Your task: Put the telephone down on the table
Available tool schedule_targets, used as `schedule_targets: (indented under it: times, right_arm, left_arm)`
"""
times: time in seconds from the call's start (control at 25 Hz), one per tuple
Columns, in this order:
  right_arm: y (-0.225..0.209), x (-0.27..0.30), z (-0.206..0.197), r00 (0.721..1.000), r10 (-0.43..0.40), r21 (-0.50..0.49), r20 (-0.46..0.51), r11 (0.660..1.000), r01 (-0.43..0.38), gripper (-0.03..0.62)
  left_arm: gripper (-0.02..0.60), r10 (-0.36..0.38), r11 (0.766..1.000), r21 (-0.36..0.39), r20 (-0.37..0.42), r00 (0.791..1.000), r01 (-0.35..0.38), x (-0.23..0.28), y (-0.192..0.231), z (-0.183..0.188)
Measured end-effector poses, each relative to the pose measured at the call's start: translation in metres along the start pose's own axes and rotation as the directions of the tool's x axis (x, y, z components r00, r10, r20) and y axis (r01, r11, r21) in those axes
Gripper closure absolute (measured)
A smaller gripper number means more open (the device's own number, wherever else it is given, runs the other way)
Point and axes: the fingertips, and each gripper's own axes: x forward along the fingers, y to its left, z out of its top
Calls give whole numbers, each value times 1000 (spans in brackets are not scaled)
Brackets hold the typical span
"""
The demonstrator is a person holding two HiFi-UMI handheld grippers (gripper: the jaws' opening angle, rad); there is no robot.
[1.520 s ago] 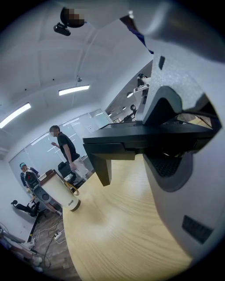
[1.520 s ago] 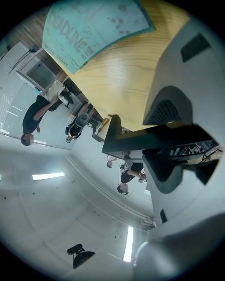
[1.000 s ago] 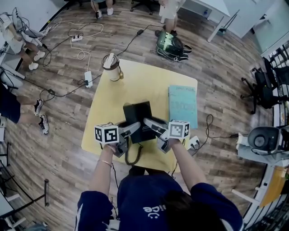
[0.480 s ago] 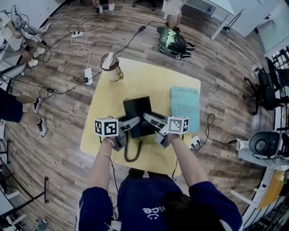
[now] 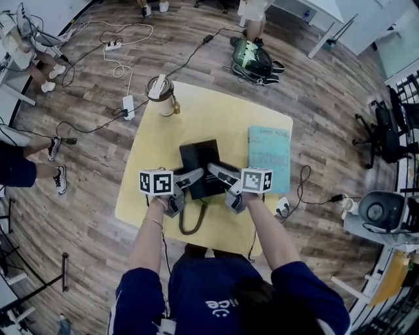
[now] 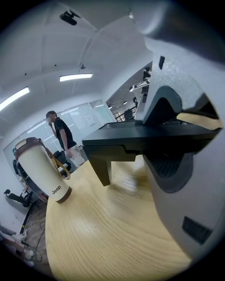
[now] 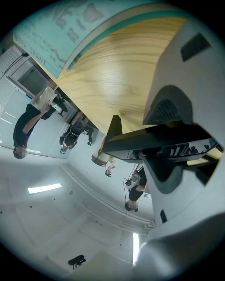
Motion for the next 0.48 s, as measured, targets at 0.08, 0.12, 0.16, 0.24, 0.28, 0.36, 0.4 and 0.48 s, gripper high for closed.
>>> schedule_targets:
  times: [0.08, 0.12, 0.16, 0.24, 0.28, 0.36, 0.4, 0.48]
  right_arm:
    - [-3, 2, -1, 1000, -6, 7, 3, 1000, 6, 367]
    - [-5, 3, -1, 1000, -9, 9, 3, 1000, 9, 367]
    - [-7, 4, -1, 1000, -11, 11, 3, 1000, 11, 365]
    - [-9, 4, -1, 1000, -15, 12, 0, 1000, 15, 365]
    - [-10, 4, -1, 1000, -18, 11, -3, 1000, 18, 365]
    - [-10, 3, -2, 1000, -24, 6, -7, 1000, 24, 365]
    - [-10, 3, -3, 1000, -28, 1, -10, 1000, 28, 365]
    - [-10, 3, -3, 999, -34, -2, -15, 999, 34, 365]
  left_arm:
    - [387, 4, 1000, -2, -4, 1000, -4, 1, 2, 0]
    - [387, 7, 1000, -4, -5, 1000, -7, 1, 4, 0]
    - [387, 11, 1000, -7, -8, 1000, -11, 2, 5, 0]
    - [387, 19, 1000, -9, -18, 1000, -19, 3, 8, -1]
    - [387, 22, 1000, -7, -23, 999, -22, 4, 8, -2]
    - [387, 21, 1000, -2, -30, 999, -21, 4, 8, -3]
    - [387, 20, 1000, 0, -33, 999, -20, 4, 8, -3]
    - [387, 22, 1000, 1, -37, 999, -22, 4, 9, -4]
